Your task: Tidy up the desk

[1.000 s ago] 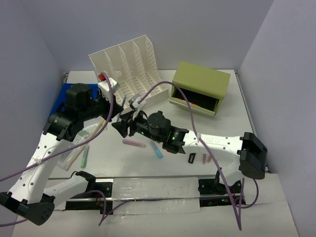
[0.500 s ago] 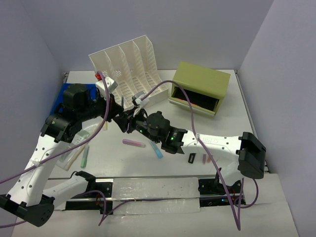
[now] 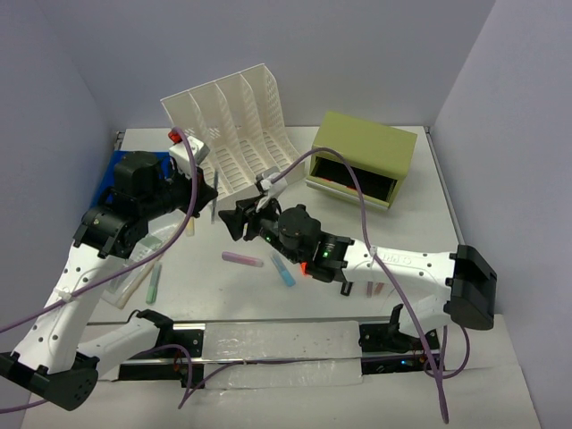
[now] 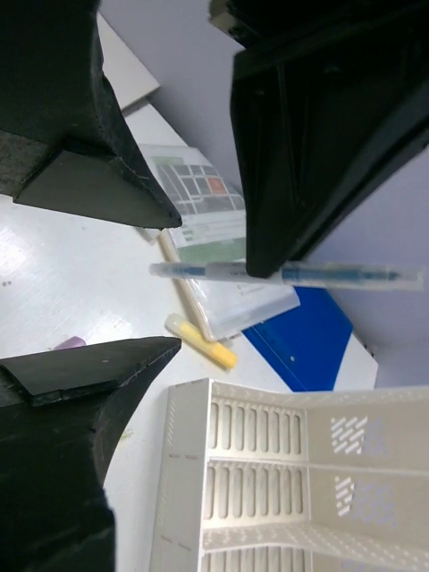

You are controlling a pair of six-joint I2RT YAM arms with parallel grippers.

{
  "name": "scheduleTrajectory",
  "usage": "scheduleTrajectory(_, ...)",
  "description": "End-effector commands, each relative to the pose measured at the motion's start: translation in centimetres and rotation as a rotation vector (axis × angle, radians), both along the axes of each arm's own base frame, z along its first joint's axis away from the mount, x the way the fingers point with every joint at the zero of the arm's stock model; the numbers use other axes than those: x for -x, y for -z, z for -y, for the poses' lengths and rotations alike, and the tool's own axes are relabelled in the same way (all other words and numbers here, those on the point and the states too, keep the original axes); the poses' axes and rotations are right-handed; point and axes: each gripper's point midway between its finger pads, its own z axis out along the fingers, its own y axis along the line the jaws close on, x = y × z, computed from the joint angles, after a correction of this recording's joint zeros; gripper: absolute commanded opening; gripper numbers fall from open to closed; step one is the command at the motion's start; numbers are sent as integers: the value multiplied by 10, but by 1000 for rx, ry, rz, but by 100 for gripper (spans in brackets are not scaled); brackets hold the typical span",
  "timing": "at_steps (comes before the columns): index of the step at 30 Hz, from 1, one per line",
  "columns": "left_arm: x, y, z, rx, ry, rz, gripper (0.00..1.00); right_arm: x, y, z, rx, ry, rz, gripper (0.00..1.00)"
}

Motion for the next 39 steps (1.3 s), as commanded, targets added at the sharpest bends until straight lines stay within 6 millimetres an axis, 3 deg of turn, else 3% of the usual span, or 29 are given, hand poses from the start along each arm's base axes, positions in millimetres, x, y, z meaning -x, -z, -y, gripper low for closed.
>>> scheduleTrajectory(1,0,-25,2,38,1,46,0,-15,-15,3,-14,85,24,61)
scheduleTrajectory(7,5,-25,1,42,10,45,0,-29,-17,-6,-6,118,39,62)
scheduleTrajectory(20,11,-22,5,64,35,39,0,-35,-17,-43,-81,-26,19,59)
scheduleTrajectory(22,11,-20,5,64,36,31,0,-39,-18,-42,-116,-33,4,52)
scheduleTrajectory(24,12,-17,5,63,37,28,0,-46,-16,-37,-144,-30,-10,21)
scheduleTrajectory(26,13,-16,4,60,34,31,0,-50,-10,-31,-145,-18,-17,2)
scheduleTrajectory(29,13,-11,2,44,32,27,3,-55,-11,-14,-139,-9,-11,0)
scheduleTrajectory(33,4,7,-8,-50,7,33,52,-69,0,23,-75,35,-13,0)
scheduleTrajectory(35,1,15,-11,-76,-4,24,69,-81,-1,47,4,91,17,0)
scheduleTrajectory(36,0,19,-13,-94,-12,23,72,-87,3,59,90,125,24,0)
scheduleTrajectory(39,-2,32,-20,-146,-22,23,75,-113,13,124,410,323,14,0)
